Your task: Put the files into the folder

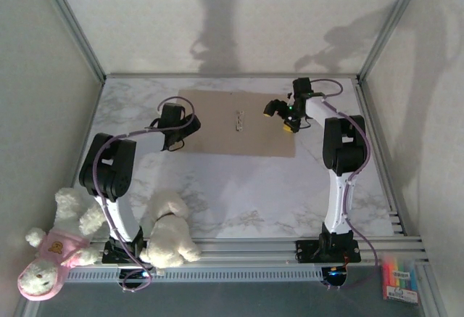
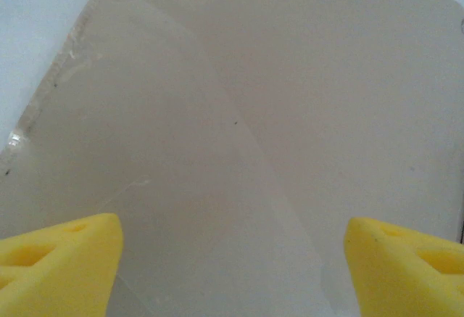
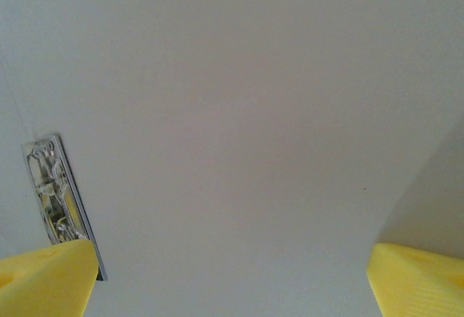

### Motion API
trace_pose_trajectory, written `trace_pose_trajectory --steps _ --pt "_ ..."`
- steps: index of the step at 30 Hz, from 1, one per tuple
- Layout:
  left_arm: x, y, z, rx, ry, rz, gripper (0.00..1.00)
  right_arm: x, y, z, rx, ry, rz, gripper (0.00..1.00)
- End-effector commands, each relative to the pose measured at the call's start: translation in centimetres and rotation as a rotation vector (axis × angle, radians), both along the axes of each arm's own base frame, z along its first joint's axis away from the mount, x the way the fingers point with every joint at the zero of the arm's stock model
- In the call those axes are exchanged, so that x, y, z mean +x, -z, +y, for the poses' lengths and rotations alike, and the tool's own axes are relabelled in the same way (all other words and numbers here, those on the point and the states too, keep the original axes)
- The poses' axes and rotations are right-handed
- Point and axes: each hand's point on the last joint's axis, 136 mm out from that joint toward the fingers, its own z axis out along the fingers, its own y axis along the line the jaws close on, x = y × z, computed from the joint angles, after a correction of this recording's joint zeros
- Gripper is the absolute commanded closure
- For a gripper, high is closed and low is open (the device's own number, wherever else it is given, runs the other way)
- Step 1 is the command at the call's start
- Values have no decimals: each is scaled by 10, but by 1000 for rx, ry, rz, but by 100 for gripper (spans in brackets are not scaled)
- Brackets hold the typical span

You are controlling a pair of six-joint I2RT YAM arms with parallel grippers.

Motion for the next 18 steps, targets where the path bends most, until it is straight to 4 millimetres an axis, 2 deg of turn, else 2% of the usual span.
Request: trace_pose_trajectory --steps 1,6,8,12,15,18 --pt "-25 10 0 -25 -9 73 21 2 10 -8 -37 -4 20 3" --pt "-37 6 0 -16 2 74 21 6 -8 -6 -27 -15 -3 3" --pt "-34 -2 4 6 -7 56 21 7 -23 -6 -19 -17 -18 3" --pt "-22 -32 2 42 1 -5 21 2 -62 -6 -7 -20 -70 3" --pt "-16 -56 -14 69 39 -47 21 -16 -95 -5 19 -25 -102 3" --pt "-17 -82 -46 70 120 -107 21 -43 -119 -7 50 -6 -129 2"
